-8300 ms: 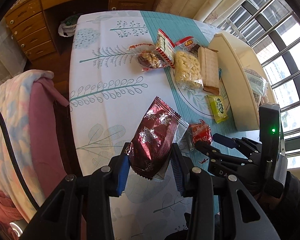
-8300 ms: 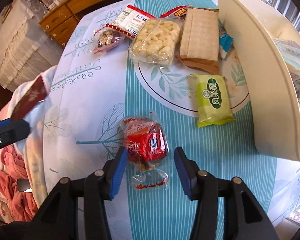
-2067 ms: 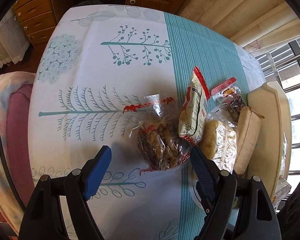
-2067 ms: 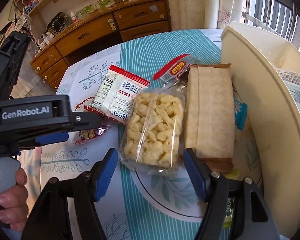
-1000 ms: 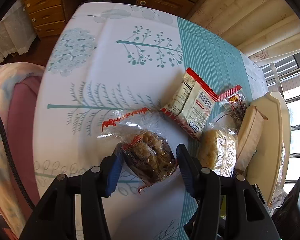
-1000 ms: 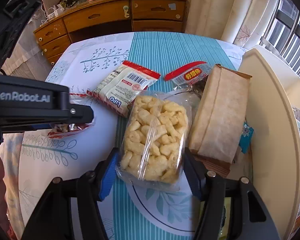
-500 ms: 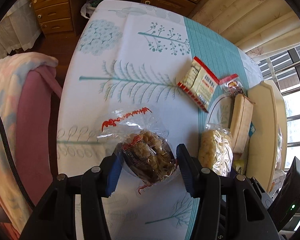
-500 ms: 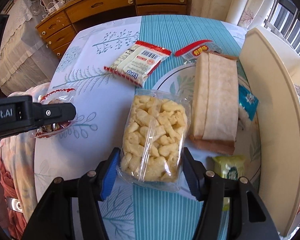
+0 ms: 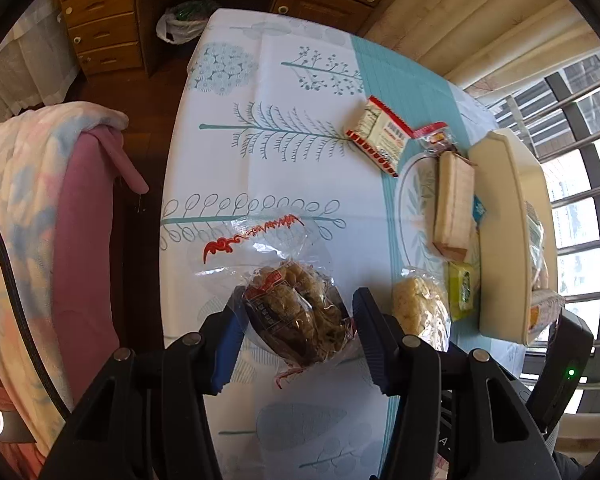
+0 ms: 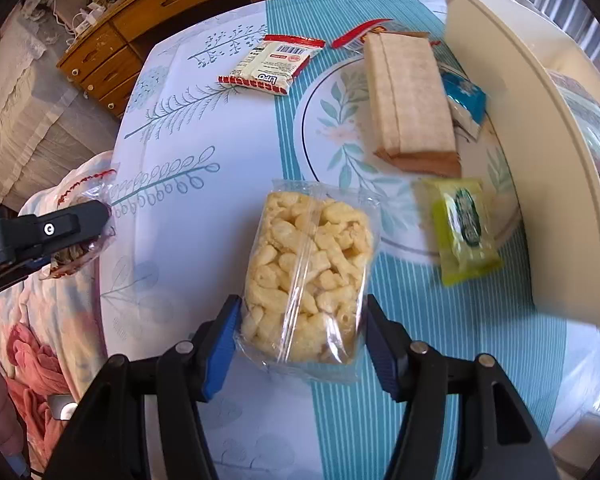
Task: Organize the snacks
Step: 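Lift nut bag with left tool while right tool lifts puffed-crisp bag toward tray, then lower both bags into the tray and open both grippers, then withdraw both tools from the tray back over the table snacks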
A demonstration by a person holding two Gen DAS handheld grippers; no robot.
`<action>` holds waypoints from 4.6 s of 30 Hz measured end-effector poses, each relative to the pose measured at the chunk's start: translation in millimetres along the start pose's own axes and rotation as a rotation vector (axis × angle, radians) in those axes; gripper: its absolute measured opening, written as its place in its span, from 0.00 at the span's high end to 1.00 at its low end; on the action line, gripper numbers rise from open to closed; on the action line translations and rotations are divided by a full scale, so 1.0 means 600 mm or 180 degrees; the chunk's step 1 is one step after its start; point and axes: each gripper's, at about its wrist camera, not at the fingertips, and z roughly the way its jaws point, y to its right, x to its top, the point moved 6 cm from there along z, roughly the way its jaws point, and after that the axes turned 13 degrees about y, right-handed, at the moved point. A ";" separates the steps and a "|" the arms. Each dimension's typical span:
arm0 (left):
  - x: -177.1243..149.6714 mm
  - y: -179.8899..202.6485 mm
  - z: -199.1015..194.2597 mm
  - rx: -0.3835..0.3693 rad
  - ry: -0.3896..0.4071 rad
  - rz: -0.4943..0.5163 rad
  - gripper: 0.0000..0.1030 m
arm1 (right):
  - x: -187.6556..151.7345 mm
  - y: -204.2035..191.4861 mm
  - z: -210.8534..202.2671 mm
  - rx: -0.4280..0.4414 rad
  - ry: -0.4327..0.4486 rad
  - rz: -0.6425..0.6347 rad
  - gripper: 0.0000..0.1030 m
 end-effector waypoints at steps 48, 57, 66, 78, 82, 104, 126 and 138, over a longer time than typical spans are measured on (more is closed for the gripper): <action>-0.047 0.294 -0.198 -0.0659 0.1141 -0.0018 0.50 | 0.111 0.133 -0.287 0.0905 0.1417 -0.0747 0.42; -0.042 0.394 -0.155 -0.0709 0.1167 -0.0039 0.50 | 0.139 0.222 -0.298 0.0885 0.1556 -0.0926 0.42; -0.022 0.498 -0.097 -0.0784 0.1143 0.0032 0.50 | 0.182 0.318 -0.294 0.0783 0.1661 -0.0962 0.42; 0.058 0.612 -0.033 -0.0809 0.1113 0.0234 0.49 | 0.261 0.410 -0.272 0.0660 0.1739 -0.0844 0.42; 0.082 0.633 -0.017 -0.0806 0.1120 0.0267 0.49 | 0.283 0.429 -0.261 0.0635 0.1734 -0.0815 0.42; 0.112 0.646 -0.005 -0.0698 0.1106 0.0150 0.26 | 0.306 0.459 -0.230 0.0580 0.1526 -0.0601 0.39; 0.053 0.520 -0.099 -0.0563 0.1164 -0.0003 0.26 | 0.258 0.377 -0.258 0.0699 0.1502 -0.0514 0.35; 0.036 0.411 -0.155 -0.0601 0.1076 0.0066 0.26 | 0.214 0.274 -0.274 0.0675 0.1524 -0.0299 0.35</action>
